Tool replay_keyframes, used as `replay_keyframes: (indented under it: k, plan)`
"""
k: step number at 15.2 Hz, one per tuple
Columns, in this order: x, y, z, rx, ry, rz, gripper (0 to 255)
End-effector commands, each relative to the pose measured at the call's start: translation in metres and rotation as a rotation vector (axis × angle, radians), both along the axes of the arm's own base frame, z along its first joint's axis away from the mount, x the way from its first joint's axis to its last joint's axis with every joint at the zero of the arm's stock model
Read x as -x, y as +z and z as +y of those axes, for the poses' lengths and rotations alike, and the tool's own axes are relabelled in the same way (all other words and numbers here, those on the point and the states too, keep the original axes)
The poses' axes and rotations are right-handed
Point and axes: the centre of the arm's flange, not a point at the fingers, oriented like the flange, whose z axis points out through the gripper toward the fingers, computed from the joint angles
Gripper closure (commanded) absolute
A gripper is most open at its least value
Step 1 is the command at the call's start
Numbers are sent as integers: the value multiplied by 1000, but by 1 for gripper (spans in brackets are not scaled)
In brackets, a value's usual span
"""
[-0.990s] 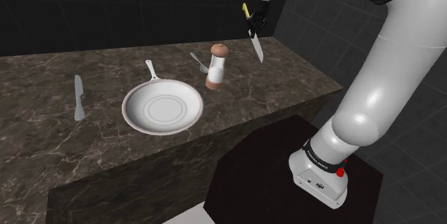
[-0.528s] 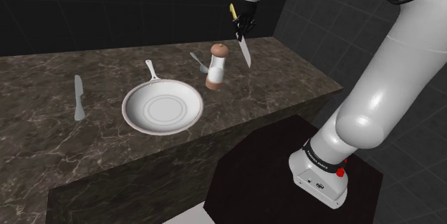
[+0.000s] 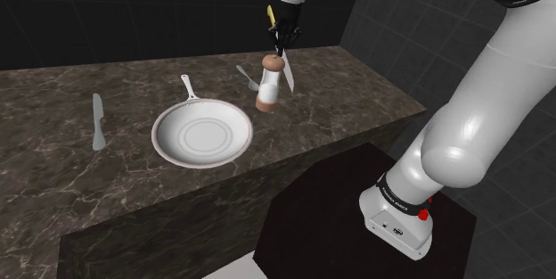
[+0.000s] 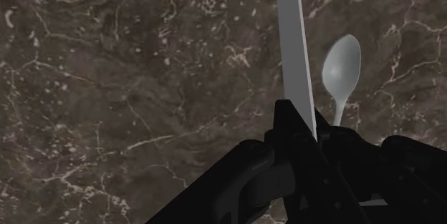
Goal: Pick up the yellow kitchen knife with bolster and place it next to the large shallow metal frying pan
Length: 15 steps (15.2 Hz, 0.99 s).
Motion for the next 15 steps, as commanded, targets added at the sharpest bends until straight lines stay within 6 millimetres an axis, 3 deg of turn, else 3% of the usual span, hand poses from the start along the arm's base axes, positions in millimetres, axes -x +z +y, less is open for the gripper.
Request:
replay_keyframes:
  k: [1,15]
  plan:
    - [0,-7,5,0,-1,0,255]
    - [0,-81,5,0,-1,0,255]
